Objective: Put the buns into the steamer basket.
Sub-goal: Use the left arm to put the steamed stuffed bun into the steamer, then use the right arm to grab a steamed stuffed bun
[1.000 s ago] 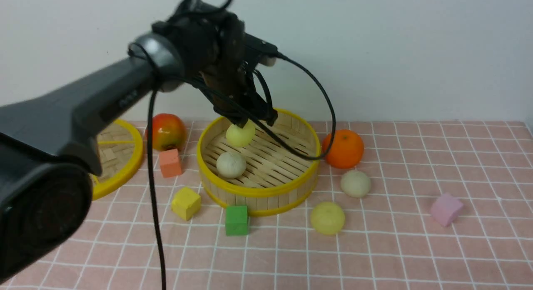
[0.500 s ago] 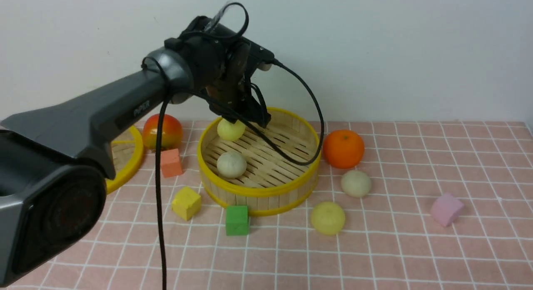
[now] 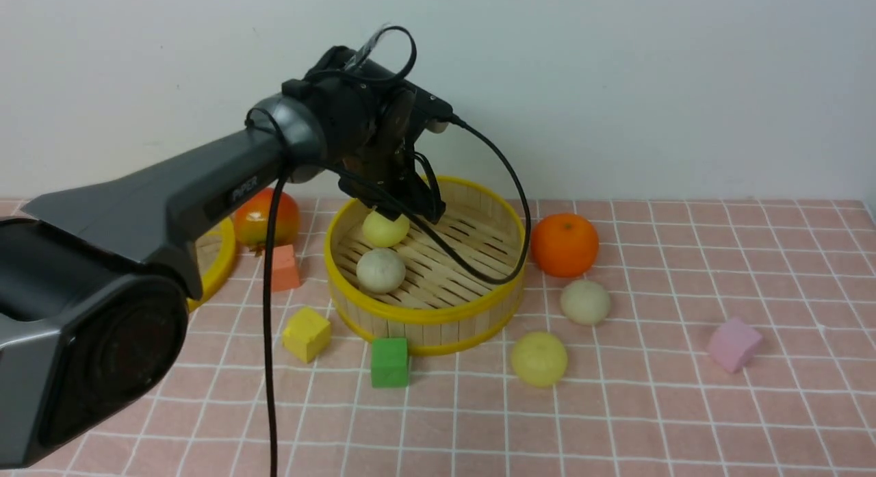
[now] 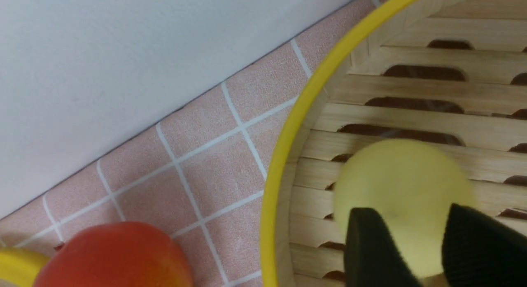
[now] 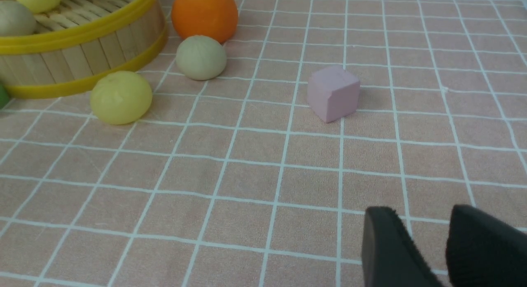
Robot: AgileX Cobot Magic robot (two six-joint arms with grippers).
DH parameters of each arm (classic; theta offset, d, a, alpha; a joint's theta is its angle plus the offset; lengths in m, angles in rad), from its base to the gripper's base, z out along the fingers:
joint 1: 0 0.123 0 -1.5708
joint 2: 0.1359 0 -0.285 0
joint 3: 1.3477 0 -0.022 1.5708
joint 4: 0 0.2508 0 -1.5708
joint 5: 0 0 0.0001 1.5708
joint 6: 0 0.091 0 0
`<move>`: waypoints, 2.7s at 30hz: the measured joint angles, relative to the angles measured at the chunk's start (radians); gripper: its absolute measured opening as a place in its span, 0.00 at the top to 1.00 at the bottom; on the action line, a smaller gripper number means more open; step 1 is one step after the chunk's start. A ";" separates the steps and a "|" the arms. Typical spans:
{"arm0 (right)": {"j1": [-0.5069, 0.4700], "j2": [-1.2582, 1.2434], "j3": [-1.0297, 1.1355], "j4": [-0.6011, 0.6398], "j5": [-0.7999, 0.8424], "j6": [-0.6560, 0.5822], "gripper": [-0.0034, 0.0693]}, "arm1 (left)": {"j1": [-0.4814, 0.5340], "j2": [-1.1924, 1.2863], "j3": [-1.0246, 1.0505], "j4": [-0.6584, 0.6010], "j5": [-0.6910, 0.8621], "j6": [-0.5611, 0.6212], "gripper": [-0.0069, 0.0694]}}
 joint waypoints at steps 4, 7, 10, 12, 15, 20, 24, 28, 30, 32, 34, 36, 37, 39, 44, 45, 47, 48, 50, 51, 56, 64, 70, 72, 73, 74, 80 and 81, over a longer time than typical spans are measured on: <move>0.000 0.000 0.000 0.000 0.000 0.000 0.62 | -0.001 -0.022 0.000 -0.026 0.093 -0.018 0.40; 0.000 0.000 0.000 0.000 0.000 0.000 0.62 | -0.001 -0.065 0.004 -0.064 0.153 -0.031 0.39; 0.000 0.000 0.000 0.000 0.000 0.000 0.62 | -0.001 -0.228 0.006 -0.156 0.268 -0.048 0.49; 0.000 0.000 0.000 0.000 0.000 0.000 0.62 | -0.001 -0.328 0.010 -0.197 0.328 -0.049 0.62; 0.000 0.000 0.000 0.000 0.000 0.000 0.62 | -0.001 -0.461 0.053 -0.238 0.348 -0.049 0.80; 0.000 0.000 0.000 0.000 0.000 0.000 0.62 | -0.001 -0.766 0.346 -0.319 0.313 -0.049 0.93; 0.000 0.000 0.000 0.000 0.000 0.000 0.62 | -0.001 -1.017 0.676 -0.377 0.091 -0.049 0.93; 0.000 0.000 0.000 0.000 0.000 0.000 0.62 | -0.001 -1.366 1.121 -0.431 -0.256 -0.049 0.93; 0.000 0.000 0.000 0.000 0.000 0.000 0.62 | -0.001 -1.463 1.234 -0.439 -0.377 -0.049 0.93; 0.000 0.000 0.000 0.000 0.000 0.000 0.62 | -0.001 -1.696 1.478 -0.447 -0.622 -0.049 0.93; 0.000 0.000 0.000 0.000 0.000 -0.001 0.62 | -0.001 -1.791 1.561 -0.449 -0.692 -0.049 0.93; 0.000 0.000 0.000 0.000 0.000 -0.001 0.62 | -0.001 -1.935 1.674 -0.469 -0.782 -0.050 0.93; 0.000 0.000 0.000 0.000 0.000 -0.001 0.62 | -0.001 -1.951 1.679 -0.471 -0.785 -0.050 0.93; 0.000 0.000 0.000 0.003 -0.004 0.000 0.62 | -0.001 -1.998 1.713 -0.490 -0.781 -0.050 0.93; 0.000 0.000 0.012 0.106 -0.083 0.036 0.62 | -0.001 -1.996 1.722 -0.499 -0.766 -0.052 0.93; 0.000 0.000 0.013 0.152 -0.118 0.054 0.62 | -0.001 -1.996 1.722 -0.500 -0.754 -0.052 0.93; 0.000 0.000 0.013 0.207 -0.181 0.070 0.62 | -0.001 -1.996 1.722 -0.500 -0.730 -0.052 0.93; 0.000 0.000 0.013 0.228 -0.203 0.078 0.62 | -0.001 -1.995 1.722 -0.500 -0.718 -0.052 0.93; 0.000 0.000 0.013 0.258 -0.232 0.084 0.62 | -0.001 -1.995 1.722 -0.500 -0.699 -0.052 0.93; 0.000 0.000 0.013 0.294 -0.262 0.093 0.62 | -0.001 -1.995 1.722 -0.500 -0.681 -0.052 0.93; 0.003 0.020 -0.098 0.410 -0.175 0.130 0.64 | -0.001 -1.995 1.722 -0.500 -0.637 -0.052 0.93; 0.022 0.560 -0.648 0.327 0.434 -0.111 0.90 | -0.001 -1.991 1.722 -0.500 -0.623 -0.052 0.93; 0.035 1.004 -0.862 0.301 0.621 -0.161 0.95 | -0.001 -1.990 1.722 -0.500 -0.620 -0.052 0.93; 0.056 1.073 -0.896 0.294 0.621 -0.161 0.95 | -0.001 -1.990 1.722 -0.500 -0.620 -0.052 0.93; 0.102 1.190 -0.942 0.281 0.619 -0.156 0.95 | -0.001 -1.990 1.722 -0.500 -0.620 -0.052 0.93; 0.117 1.202 -0.955 0.279 0.618 -0.153 0.95 | -0.001 -1.990 1.722 -0.500 -0.620 -0.052 0.93; 0.366 1.594 -1.194 0.122 0.615 -0.038 0.94 | -0.001 -1.990 1.722 -0.500 -0.620 -0.052 0.92; 0.386 1.634 -1.224 0.096 0.615 -0.029 0.93 | -0.001 -1.990 1.722 -0.500 -0.620 -0.052 0.92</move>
